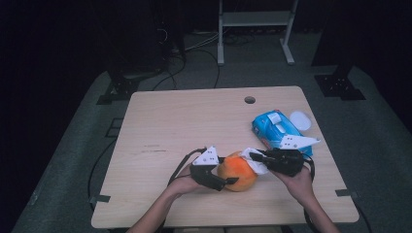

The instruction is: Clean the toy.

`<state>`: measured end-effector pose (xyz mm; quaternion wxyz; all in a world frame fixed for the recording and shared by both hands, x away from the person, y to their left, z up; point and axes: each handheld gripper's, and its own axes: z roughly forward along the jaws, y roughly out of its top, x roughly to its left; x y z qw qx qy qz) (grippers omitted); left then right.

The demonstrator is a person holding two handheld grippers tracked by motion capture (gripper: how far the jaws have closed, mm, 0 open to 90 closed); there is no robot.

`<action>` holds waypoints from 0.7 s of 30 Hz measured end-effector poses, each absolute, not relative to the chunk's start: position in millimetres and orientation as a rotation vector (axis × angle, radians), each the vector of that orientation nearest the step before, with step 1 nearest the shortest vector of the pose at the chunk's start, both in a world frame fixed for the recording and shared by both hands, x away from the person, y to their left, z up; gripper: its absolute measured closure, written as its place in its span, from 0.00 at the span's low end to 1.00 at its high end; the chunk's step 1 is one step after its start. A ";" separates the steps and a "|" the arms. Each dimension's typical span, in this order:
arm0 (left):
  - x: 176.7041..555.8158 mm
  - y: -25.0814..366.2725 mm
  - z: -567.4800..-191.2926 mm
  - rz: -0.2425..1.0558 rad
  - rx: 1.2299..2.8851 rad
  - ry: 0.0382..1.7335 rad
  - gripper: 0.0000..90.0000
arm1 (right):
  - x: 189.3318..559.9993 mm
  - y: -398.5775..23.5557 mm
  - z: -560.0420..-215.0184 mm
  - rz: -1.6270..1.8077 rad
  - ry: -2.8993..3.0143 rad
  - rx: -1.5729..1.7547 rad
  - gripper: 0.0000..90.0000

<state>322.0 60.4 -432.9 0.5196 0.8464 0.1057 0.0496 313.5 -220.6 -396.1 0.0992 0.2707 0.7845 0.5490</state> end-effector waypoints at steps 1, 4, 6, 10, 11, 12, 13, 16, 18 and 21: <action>321.3 59.7 -432.8 0.124 2.032 0.247 0.31 | 311.8 -219.2 -395.6 1.619 2.328 0.791 0.91; 318.5 57.8 -432.3 0.136 2.055 0.214 0.31 | 304.9 -209.6 -395.2 1.626 2.370 0.747 0.91; 316.3 57.5 -433.5 0.139 2.052 0.207 0.31 | 300.8 -202.9 -393.4 1.606 2.389 0.706 0.91; 316.4 58.5 -434.6 0.139 2.044 0.199 0.31 | 302.0 -202.7 -390.1 1.591 2.396 0.694 0.91; 316.5 58.6 -434.7 0.139 2.044 0.195 0.31 | 302.8 -204.0 -390.9 1.595 2.397 0.703 0.91; 317.2 59.3 -434.4 0.143 2.048 0.184 0.30 | 303.1 -205.1 -391.7 1.598 2.401 0.708 0.92; 317.8 59.6 -433.4 0.149 2.047 0.182 0.27 | 302.9 -206.8 -393.1 1.599 2.405 0.715 0.92; 322.1 59.5 -430.3 0.138 2.060 0.231 0.13 | 300.0 -210.3 -397.0 1.606 2.404 0.730 0.92; 322.1 58.8 -433.0 0.121 2.053 0.228 0.12 | 298.8 -212.9 -398.8 1.615 2.402 0.736 0.92; 319.0 57.8 -432.8 0.134 2.061 0.206 0.24 | 297.2 -214.9 -398.4 1.598 2.406 0.735 0.92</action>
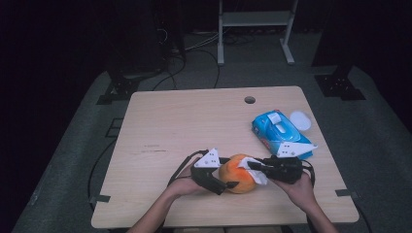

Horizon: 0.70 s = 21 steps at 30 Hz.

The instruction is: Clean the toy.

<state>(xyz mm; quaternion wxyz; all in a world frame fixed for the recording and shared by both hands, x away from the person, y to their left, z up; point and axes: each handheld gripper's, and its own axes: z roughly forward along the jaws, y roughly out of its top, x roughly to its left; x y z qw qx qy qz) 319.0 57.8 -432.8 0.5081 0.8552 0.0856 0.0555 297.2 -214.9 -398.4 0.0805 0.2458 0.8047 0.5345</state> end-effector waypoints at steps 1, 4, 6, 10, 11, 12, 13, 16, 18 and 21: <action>318.1 57.6 -432.2 0.128 2.060 0.203 0.27 | 297.0 -215.8 -397.4 1.591 2.406 0.735 0.92; 316.2 57.5 -433.0 0.124 2.064 0.178 0.32 | 298.4 -217.1 -393.1 1.595 2.394 0.742 0.92; 314.0 56.3 -433.7 0.127 2.063 0.152 0.32 | 299.4 -215.8 -390.3 1.590 2.379 0.747 0.92; 309.5 52.4 -433.4 0.154 2.084 0.104 0.32 | 304.2 -208.7 -387.0 1.597 2.386 0.754 0.92; 309.7 52.5 -433.6 0.157 2.084 0.104 0.32 | 304.0 -205.5 -387.6 1.611 2.405 0.745 0.92; 310.3 53.0 -434.2 0.156 2.082 0.110 0.32 | 302.2 -201.7 -388.4 1.613 2.416 0.727 0.92; 311.1 53.9 -434.6 0.156 2.083 0.116 0.32 | 299.7 -198.3 -388.7 1.607 2.421 0.705 0.92; 312.2 54.5 -434.8 0.151 2.068 0.142 0.32 | 296.3 -196.3 -387.3 1.599 2.418 0.684 0.92; 312.5 54.2 -434.3 0.153 2.061 0.150 0.32 | 298.1 -201.1 -387.1 1.589 2.414 0.701 0.92; 313.5 54.9 -434.3 0.154 2.059 0.154 0.32 | 300.0 -212.2 -389.4 1.579 2.401 0.749 0.92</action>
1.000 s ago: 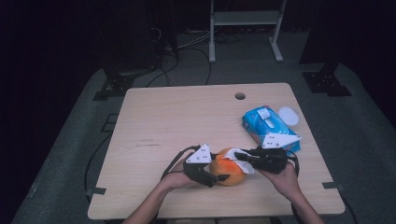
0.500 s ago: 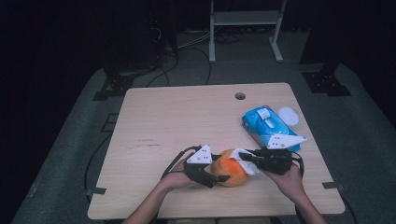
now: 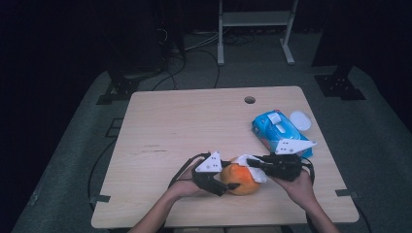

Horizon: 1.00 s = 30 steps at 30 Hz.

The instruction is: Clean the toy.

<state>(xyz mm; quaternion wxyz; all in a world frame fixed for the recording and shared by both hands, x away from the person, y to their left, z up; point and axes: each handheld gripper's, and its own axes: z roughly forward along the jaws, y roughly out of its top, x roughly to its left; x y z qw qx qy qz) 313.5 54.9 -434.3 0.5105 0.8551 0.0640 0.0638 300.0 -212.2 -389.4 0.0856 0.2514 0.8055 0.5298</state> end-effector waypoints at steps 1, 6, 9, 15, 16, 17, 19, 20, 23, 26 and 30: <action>313.4 54.3 -434.7 0.152 2.055 0.156 0.32 | 300.1 -215.5 -390.7 1.586 2.401 0.769 0.92; 307.9 46.8 -433.2 0.191 2.069 0.135 0.32 | 296.4 -218.0 -393.3 1.640 2.404 0.791 0.92; 304.5 43.0 -433.2 0.207 2.078 0.117 0.32 | 293.4 -209.0 -391.1 1.669 2.433 0.751 0.93; 296.6 39.1 -434.1 0.247 2.098 0.042 0.32 | 294.5 -195.9 -387.5 1.620 2.454 0.712 0.92; 294.9 37.9 -434.0 0.254 2.106 0.021 0.32 | 296.5 -196.4 -387.7 1.598 2.455 0.714 0.92; 293.7 36.4 -434.0 0.264 2.111 0.006 0.32 | 298.1 -197.2 -388.3 1.568 2.458 0.723 0.93; 293.4 35.8 -433.5 0.266 2.115 0.002 0.32 | 301.4 -201.4 -390.9 1.537 2.466 0.746 0.92; 293.9 36.2 -433.9 0.257 2.111 0.002 0.32 | 302.8 -204.6 -392.1 1.540 2.464 0.762 0.92; 293.6 36.4 -434.9 0.242 2.105 -0.005 0.32 | 303.5 -212.7 -393.2 1.491 2.455 0.785 0.92; 292.7 34.9 -434.5 0.243 2.109 -0.020 0.32 | 303.2 -216.6 -393.6 1.448 2.450 0.797 0.92; 293.4 36.9 -434.3 0.241 2.114 -0.033 0.32 | 304.3 -220.6 -395.7 1.412 2.449 0.817 0.92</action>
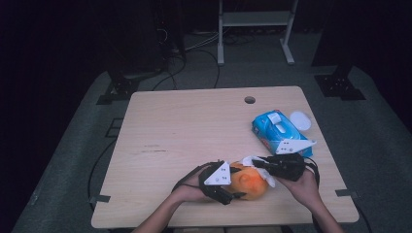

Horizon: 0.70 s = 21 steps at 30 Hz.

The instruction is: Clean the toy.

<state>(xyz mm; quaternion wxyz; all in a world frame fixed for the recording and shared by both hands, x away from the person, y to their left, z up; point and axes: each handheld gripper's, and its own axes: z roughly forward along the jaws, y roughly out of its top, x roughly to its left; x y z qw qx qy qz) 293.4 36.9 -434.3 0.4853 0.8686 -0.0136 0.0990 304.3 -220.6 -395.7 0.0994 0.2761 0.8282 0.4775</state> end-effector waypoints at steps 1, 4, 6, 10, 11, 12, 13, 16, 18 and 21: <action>293.9 37.9 -434.2 0.240 2.115 -0.035 0.32 | 305.3 -223.1 -397.1 1.393 2.446 0.825 0.92; 295.5 38.6 -435.3 0.227 2.103 -0.028 0.32 | 307.9 -233.6 -403.1 1.417 2.447 0.882 0.93; 295.6 38.1 -435.6 0.227 2.103 -0.031 0.32 | 306.2 -236.5 -403.8 1.443 2.447 0.890 0.93; 297.2 38.2 -435.8 0.222 2.097 -0.011 0.31 | 302.7 -233.7 -399.6 1.529 2.465 0.872 0.93; 297.6 38.0 -435.7 0.219 2.095 -0.004 0.31 | 302.0 -232.0 -398.0 1.565 2.466 0.862 0.93; 297.9 37.8 -435.5 0.221 2.095 0.005 0.31 | 301.0 -229.9 -396.2 1.604 2.476 0.852 0.93; 298.2 37.6 -435.2 0.222 2.096 0.009 0.31 | 300.2 -227.2 -394.4 1.646 2.494 0.834 0.93; 298.6 36.0 -435.0 0.226 2.096 0.018 0.31 | 295.6 -214.8 -389.6 1.698 2.537 0.762 0.93; 298.2 35.7 -435.3 0.229 2.097 0.020 0.30 | 292.2 -206.6 -387.0 1.705 2.557 0.722 0.93; 299.4 36.3 -435.6 0.229 2.091 0.043 0.30 | 291.2 -201.3 -384.9 1.756 2.572 0.698 0.93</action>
